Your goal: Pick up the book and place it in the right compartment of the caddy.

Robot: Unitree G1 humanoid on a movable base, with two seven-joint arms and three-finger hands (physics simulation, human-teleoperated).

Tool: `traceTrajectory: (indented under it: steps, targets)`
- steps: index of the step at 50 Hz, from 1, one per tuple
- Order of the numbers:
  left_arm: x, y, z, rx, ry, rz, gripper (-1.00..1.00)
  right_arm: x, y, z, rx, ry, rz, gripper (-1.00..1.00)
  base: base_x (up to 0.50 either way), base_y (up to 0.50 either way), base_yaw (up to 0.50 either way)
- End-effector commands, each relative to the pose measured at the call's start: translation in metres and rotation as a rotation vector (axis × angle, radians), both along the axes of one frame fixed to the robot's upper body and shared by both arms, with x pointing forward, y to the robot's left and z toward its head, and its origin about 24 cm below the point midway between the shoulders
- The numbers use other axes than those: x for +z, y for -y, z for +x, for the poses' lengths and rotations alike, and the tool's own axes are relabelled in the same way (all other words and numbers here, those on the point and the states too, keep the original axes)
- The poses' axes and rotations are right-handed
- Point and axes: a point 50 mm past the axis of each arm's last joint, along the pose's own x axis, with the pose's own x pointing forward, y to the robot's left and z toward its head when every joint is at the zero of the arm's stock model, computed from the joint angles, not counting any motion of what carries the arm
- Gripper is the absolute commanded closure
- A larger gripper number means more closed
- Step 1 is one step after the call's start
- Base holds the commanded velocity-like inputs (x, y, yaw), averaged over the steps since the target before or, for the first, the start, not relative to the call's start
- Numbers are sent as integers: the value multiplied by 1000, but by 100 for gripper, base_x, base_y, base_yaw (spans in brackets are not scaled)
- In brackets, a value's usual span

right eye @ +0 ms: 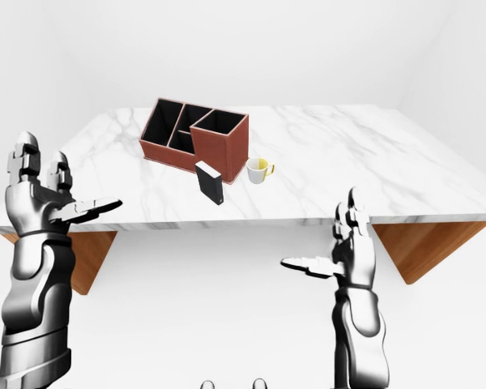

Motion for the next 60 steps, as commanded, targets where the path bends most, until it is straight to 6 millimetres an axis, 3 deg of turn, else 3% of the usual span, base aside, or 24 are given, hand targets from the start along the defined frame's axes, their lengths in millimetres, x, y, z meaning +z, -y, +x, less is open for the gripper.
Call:
traceTrajectory:
  steps: [1,18,23,31,36,45,60]
  targets:
    - [-3,3,-2,-7,-9,7,-100,78,42,-53,-162,334,-106,-100,0,0,0]
    - [-11,6,-1,-35,-30,-22,-100,125,76,-115,-322,568,-201,-100,0,0,0]
    - [1,9,-6,-16,14,33,-100,148,87,-145,-387,677,-243,-100,0,0,0]
    - [9,16,-9,12,37,110,-100,163,106,-185,-472,721,-284,-100,0,0,0]
    - [12,22,-12,43,44,192,-100,164,112,-199,-506,713,-298,-100,0,0,0]
    - [43,40,-28,69,190,298,-100,164,125,-224,-566,701,-298,-100,0,0,0]
    - [29,44,-25,81,123,340,-100,143,151,-239,-567,616,-192,-100,0,0,0]
